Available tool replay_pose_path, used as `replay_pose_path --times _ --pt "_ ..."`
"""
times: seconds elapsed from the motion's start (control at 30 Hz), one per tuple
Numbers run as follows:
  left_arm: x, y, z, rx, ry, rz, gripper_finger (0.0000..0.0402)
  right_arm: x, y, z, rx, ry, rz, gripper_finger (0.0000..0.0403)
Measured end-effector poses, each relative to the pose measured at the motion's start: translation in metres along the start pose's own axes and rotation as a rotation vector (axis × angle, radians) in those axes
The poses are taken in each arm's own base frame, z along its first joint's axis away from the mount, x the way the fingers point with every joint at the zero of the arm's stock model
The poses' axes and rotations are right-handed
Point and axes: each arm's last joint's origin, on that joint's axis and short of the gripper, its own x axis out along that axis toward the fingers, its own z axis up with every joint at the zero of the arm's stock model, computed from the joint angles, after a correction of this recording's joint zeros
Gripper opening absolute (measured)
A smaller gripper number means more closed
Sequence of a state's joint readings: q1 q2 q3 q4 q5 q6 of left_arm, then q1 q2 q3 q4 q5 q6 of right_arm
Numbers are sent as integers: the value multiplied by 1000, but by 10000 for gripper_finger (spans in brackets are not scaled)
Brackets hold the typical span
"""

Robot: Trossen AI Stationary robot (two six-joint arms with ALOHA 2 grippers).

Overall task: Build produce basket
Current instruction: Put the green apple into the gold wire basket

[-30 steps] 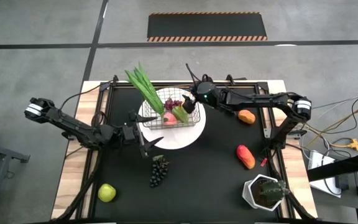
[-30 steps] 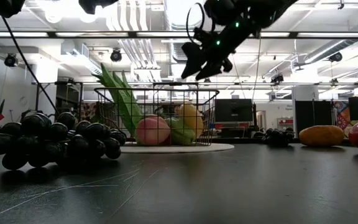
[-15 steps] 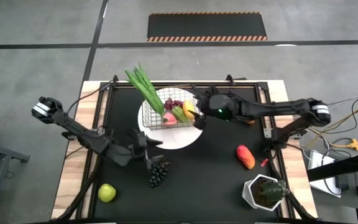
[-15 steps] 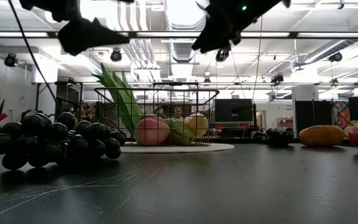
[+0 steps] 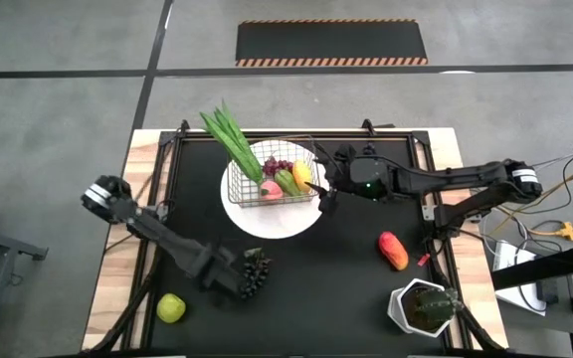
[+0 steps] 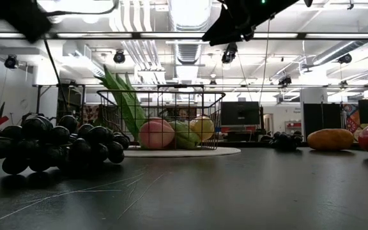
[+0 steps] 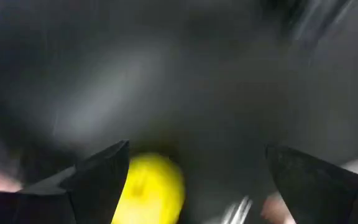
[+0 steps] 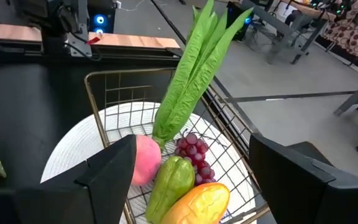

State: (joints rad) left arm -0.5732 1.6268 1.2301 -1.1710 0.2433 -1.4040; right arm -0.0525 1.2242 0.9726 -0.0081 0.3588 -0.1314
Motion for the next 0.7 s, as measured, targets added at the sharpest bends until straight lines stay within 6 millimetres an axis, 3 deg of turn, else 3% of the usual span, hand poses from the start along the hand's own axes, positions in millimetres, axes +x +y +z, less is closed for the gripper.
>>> replay_pose_path --times 0.1,0.2,0.5,0.7 --pt "9 -3 -23 25 189 115 354 3 2 -2 -3 8 1 294" --pt "11 -3 -41 -37 254 153 354 7 3 -4 -4 12 2 297" --pt "26 -6 -81 -140 168 91 354 12 5 -4 0 -1 0 292" --pt "33 1 -91 -157 93 167 354 12 5 -4 1 -1 0 297"
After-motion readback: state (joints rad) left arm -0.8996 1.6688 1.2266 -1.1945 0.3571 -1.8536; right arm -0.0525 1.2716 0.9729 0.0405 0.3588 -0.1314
